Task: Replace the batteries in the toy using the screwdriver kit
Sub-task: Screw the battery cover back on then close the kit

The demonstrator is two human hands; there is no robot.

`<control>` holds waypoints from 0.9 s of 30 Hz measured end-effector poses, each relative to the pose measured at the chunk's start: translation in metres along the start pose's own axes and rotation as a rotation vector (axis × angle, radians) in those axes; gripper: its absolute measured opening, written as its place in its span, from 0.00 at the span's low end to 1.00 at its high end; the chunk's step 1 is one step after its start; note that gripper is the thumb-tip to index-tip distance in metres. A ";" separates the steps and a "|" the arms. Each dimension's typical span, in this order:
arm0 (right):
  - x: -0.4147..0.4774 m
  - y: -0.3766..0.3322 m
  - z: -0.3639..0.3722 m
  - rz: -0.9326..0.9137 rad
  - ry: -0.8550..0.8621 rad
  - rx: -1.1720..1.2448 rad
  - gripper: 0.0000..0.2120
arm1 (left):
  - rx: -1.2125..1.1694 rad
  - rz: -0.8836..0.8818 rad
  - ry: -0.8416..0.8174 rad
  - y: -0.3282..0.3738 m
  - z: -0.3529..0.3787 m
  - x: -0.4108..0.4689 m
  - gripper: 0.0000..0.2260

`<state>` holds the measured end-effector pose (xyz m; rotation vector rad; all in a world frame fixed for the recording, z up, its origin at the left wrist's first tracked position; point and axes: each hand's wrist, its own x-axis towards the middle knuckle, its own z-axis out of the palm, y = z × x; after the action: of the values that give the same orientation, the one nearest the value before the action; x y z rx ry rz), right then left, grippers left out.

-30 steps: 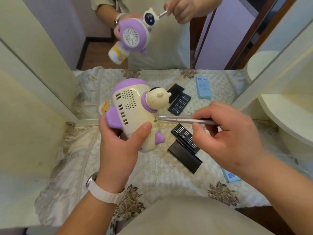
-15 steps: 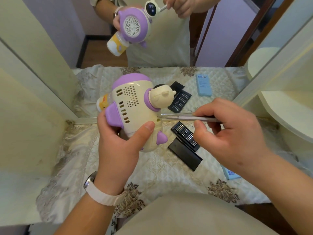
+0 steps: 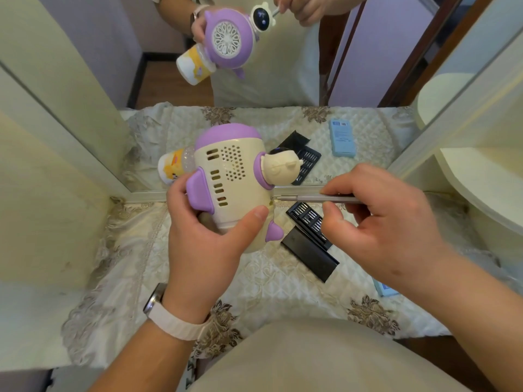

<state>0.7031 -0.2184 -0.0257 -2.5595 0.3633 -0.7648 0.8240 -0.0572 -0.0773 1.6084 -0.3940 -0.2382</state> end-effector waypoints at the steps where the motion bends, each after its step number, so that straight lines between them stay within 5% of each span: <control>1: 0.000 0.000 0.000 0.002 -0.007 -0.001 0.07 | 0.006 0.007 0.001 0.000 0.000 0.000 0.33; 14: 0.006 0.005 -0.012 0.073 -0.244 0.098 0.08 | 0.028 0.014 -0.020 0.003 0.003 0.001 0.33; 27: 0.007 0.008 -0.024 0.040 -0.296 0.004 0.08 | 0.041 0.019 -0.059 0.006 0.009 0.001 0.32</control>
<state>0.6941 -0.2360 -0.0087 -2.6018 0.3147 -0.3634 0.8206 -0.0661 -0.0720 1.6398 -0.4620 -0.2655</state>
